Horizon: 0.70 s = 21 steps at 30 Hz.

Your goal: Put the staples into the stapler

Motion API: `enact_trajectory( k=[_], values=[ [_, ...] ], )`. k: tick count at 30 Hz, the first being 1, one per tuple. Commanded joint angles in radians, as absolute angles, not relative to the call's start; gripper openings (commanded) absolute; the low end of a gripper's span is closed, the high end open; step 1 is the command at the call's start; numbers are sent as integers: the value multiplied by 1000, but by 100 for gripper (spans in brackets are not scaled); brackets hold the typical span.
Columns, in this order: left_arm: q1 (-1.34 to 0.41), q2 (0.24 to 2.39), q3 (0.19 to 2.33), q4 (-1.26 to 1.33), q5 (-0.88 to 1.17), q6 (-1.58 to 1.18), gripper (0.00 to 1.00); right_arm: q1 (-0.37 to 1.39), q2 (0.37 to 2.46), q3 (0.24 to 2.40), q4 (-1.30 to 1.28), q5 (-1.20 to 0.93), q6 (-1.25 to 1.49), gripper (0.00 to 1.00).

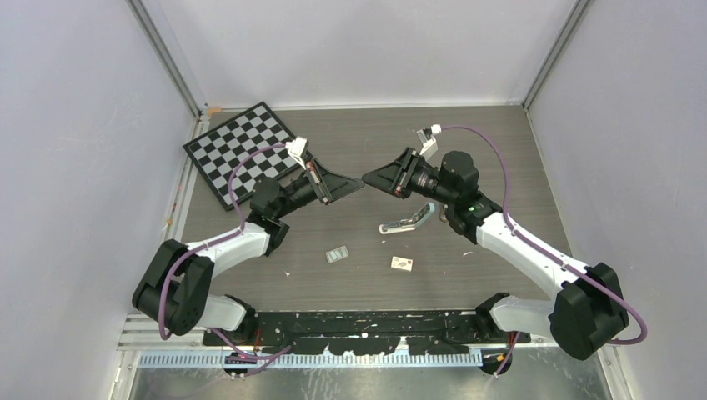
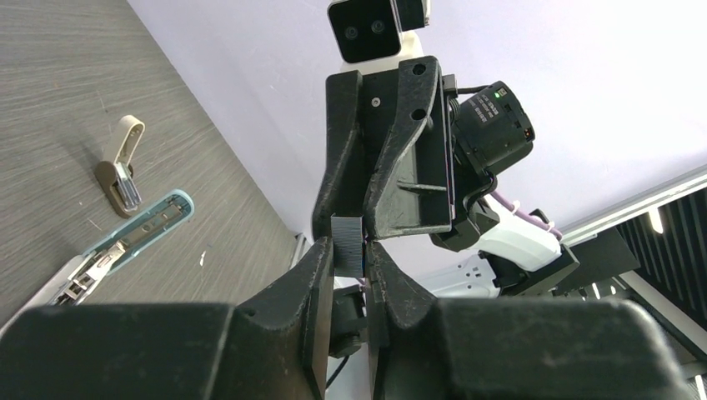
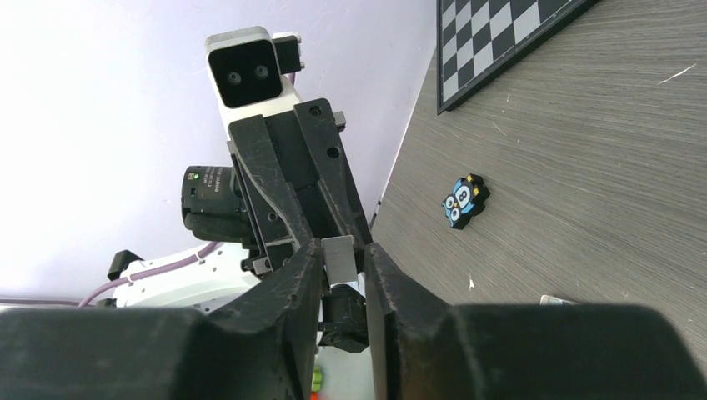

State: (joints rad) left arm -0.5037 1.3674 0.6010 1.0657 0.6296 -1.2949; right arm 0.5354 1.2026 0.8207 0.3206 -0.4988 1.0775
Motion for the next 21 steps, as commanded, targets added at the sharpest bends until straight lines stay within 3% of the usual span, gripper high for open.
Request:
enact_trajectory(
  k=[1,4,7,11,13,14,21],
  values=[
    [-505,1334,603,1082,637,-1228,19,542,1200,824,354,-502,1083,35],
    [-503,1282,611,937,641,-1128,19,541,1164,823,296,-459,1054,44],
    [-505,1204,655,626,603,-926,19,541,1116,829,196,-385,1003,53],
    [-509,1114,754,164,472,-644,20,541,1072,862,24,-293,929,76],
    [-516,1096,804,22,406,-518,20,541,1055,870,-47,-256,902,95],
    [-522,1093,829,-48,364,-463,20,541,1046,873,-77,-234,891,99],
    [-586,1255,1008,-360,90,-213,21,539,989,897,-270,-70,800,100]
  ],
)
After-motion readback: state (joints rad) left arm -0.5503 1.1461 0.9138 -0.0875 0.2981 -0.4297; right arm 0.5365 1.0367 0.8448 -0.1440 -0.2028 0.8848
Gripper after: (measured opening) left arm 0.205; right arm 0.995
